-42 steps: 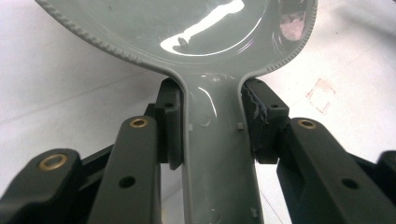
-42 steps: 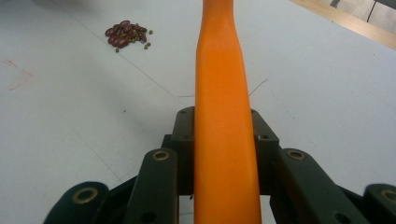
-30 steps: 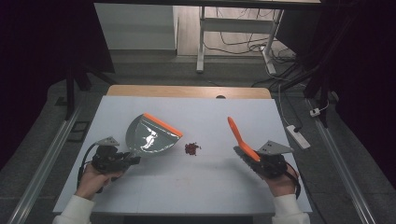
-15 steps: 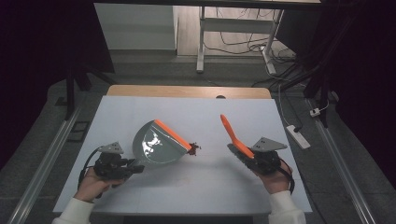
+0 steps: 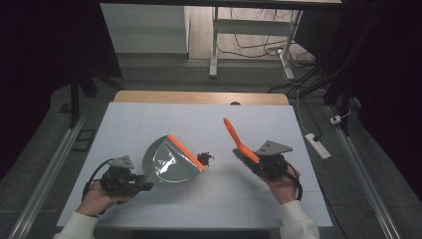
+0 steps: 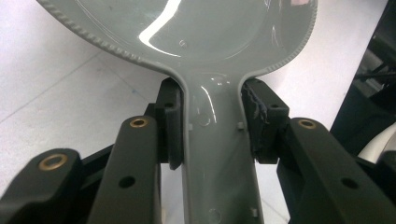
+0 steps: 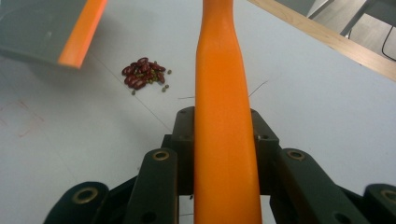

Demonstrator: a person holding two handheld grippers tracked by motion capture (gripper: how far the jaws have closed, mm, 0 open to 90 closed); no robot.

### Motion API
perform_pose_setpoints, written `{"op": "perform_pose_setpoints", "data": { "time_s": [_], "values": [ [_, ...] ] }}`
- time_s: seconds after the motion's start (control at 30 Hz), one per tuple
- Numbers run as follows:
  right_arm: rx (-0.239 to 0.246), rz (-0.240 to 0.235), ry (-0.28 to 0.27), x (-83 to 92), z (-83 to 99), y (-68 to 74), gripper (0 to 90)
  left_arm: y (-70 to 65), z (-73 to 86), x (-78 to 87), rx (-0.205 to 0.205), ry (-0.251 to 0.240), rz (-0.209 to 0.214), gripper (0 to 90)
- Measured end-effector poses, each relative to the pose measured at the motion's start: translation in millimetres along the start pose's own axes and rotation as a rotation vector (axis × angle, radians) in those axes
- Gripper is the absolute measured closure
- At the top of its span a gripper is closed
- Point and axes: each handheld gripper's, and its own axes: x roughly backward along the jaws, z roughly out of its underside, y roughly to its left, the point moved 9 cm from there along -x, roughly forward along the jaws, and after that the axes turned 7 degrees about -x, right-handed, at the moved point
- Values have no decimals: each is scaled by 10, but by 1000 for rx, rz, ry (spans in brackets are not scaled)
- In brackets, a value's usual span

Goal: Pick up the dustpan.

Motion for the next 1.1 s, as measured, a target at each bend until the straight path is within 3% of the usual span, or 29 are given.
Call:
{"op": "perform_pose_setpoints", "data": {
  "time_s": [0.2,0.47,0.87,1.1],
  "values": [
    [-27,-26,-28,-116,-96,29,703,-49,35,-91,-31,54,12,616],
    [-65,-45,-44,-289,-250,14,702,-93,60,-138,-40,86,26,616],
    [-51,-71,-27,-637,-440,92,703,-108,57,-240,-46,117,68,615],
    [-46,-81,2,-775,-416,98,702,-92,47,-273,-32,119,77,615]
  ]
}}
